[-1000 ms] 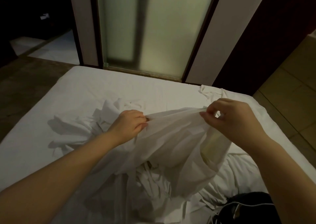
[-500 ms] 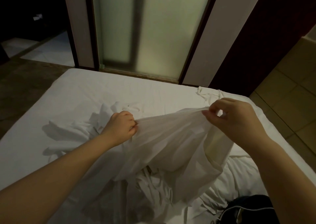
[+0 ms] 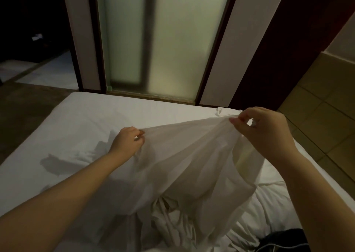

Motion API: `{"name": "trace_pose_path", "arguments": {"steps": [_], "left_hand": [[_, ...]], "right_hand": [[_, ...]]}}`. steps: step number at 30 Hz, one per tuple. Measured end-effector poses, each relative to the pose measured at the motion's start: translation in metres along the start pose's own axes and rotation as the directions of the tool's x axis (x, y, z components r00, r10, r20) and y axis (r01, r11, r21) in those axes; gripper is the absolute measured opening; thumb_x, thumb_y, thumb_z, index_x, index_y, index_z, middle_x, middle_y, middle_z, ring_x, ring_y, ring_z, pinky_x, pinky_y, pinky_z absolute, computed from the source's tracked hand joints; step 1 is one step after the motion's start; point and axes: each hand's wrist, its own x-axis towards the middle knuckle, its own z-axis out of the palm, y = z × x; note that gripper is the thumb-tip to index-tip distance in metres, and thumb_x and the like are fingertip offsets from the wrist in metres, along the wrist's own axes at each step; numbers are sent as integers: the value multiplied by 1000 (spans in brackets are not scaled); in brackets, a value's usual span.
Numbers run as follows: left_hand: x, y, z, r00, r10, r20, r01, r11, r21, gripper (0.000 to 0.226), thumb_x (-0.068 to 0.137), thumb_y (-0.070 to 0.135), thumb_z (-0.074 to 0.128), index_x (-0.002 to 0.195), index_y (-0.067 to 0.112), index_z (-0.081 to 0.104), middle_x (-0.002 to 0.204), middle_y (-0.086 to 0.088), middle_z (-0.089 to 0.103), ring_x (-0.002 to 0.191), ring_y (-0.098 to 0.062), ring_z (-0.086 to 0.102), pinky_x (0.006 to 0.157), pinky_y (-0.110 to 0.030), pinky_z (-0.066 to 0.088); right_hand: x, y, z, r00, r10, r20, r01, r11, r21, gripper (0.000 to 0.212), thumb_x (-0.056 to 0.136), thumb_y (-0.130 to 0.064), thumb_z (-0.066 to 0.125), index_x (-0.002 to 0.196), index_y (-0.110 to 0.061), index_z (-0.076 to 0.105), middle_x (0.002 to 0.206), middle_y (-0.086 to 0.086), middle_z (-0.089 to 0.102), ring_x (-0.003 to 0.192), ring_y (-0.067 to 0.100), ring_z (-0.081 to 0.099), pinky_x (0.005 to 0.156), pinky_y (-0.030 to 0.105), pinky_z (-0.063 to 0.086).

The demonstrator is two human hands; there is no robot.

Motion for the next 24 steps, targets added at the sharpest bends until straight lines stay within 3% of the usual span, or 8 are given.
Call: {"name": "trace_pose_path", "arguments": {"steps": [2,6,10,15,18,24], "left_hand": [[-4,5,1,1000,-16,-3,16,1000,14,34,92,28,56,118,8,62,117,-7,61,108,-24,54,87,-29,42],[-12,12,8,988,135,-70,-114,961,253,41,94,43,46,110,10,64,105,-6,66,96,-22,57,77,-28,42],[-18,16,9,968,223,-119,-177,934,310,42,98,33,37,95,6,68,90,-9,66,88,-26,55,71,-30,36],[-23,-1,2,968,186,-166,-130,945,298,30,92,22,50,83,2,71,81,-11,66,83,-31,57,66,-31,36],[-27,-5,0,978,124,-167,-80,965,249,41,94,27,39,81,0,68,86,-12,64,85,-30,55,67,-33,39],[-26,-4,-2,996,27,-85,-35,995,-91,28,96,12,47,77,-2,63,78,-8,57,78,-23,49,65,-28,32]], "right_hand": [[2,-2,1,1000,-7,-2,7,1000,9,14,83,-26,69,73,-18,65,74,-4,61,59,0,49,57,13,34],[6,-8,5,1000,-23,-5,23,1000,21,14,83,-26,70,76,-14,68,74,-4,61,60,0,49,57,13,34],[10,-10,5,1000,-18,-1,18,999,28,15,83,-26,69,76,-13,68,74,-3,60,61,0,49,57,14,34],[8,-5,0,1000,3,-1,-3,1000,7,15,83,-23,70,77,-9,70,72,-2,58,62,-1,45,58,14,31],[3,-5,-1,1000,23,4,-23,1000,14,14,83,-24,70,77,-11,69,72,-5,57,63,-2,45,58,14,32],[-3,1,-5,996,90,12,-90,994,57,14,84,-25,69,74,-16,64,63,-17,49,59,1,44,56,18,34]]}}
